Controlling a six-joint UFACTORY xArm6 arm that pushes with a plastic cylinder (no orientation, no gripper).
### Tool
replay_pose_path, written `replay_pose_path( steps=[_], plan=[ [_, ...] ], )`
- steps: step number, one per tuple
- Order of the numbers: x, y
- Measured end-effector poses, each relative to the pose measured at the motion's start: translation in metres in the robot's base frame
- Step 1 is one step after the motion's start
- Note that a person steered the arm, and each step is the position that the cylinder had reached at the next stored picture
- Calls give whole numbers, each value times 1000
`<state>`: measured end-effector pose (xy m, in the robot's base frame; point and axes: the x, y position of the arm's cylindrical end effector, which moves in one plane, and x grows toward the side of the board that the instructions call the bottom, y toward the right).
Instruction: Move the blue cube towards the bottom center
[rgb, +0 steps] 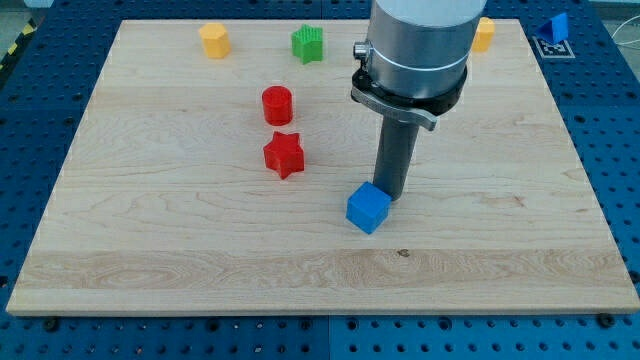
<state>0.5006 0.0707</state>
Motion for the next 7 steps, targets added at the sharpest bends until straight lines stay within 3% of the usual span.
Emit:
replay_pose_path(
  steps=[1, 5, 7],
  plan=[
    [6, 16],
    [53, -36],
    [55, -78]
  ],
)
